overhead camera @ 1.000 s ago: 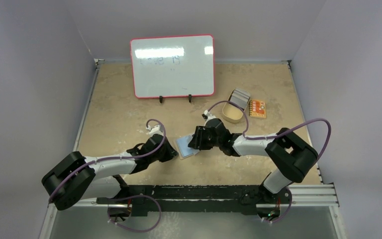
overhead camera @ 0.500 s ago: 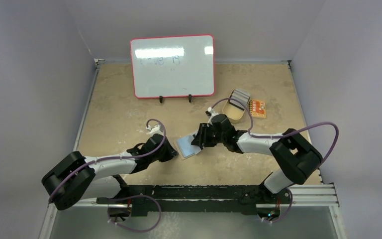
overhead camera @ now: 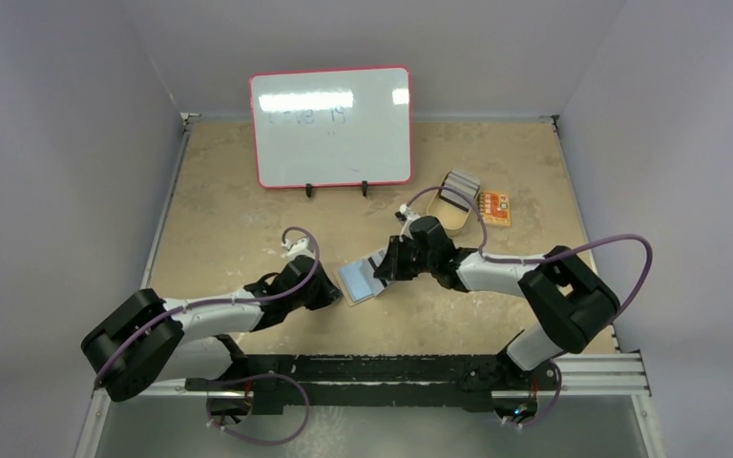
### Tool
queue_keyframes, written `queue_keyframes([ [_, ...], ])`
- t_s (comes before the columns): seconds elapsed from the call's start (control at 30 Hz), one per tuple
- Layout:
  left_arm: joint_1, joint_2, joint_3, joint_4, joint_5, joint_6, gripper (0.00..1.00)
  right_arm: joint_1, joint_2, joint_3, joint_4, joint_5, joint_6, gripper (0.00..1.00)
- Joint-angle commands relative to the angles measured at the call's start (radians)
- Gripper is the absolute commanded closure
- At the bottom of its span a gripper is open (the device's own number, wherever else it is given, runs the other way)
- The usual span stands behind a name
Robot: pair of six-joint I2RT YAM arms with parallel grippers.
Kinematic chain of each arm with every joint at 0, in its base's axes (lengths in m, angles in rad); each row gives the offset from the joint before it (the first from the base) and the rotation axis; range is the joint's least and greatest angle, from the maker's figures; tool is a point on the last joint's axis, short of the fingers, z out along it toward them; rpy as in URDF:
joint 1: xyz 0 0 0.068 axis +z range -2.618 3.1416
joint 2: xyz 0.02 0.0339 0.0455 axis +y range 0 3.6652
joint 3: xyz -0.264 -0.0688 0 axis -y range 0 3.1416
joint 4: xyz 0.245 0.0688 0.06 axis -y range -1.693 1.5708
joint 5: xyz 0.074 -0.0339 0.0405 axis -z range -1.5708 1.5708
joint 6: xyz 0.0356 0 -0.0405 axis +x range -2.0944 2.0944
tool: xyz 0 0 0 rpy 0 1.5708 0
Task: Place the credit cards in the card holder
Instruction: Insert the credit card into the card holder.
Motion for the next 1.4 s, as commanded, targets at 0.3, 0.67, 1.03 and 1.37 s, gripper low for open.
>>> queue_keyframes([
  [0.3, -0.001, 0.043, 0.034, -0.055, -0.034, 0.045, 1.00, -0.033, 0.048, -0.067, 0.234, -0.067, 0.026, 1.00],
  [0.67, -0.001, 0.041, 0.034, -0.052, -0.046, 0.043, 1.00, -0.033, 0.159, -0.098, 0.397, -0.119, 0.056, 1.00],
  [1.03, -0.002, 0.047, 0.035, -0.053, -0.049, 0.044, 1.00, 0.020, 0.183, -0.071, 0.385, -0.083, 0.078, 0.99],
  [1.37, -0.002, 0.035, 0.025, -0.058, -0.054, 0.039, 1.00, 0.056, 0.019, 0.027, -0.041, 0.162, -0.018, 0.69],
])
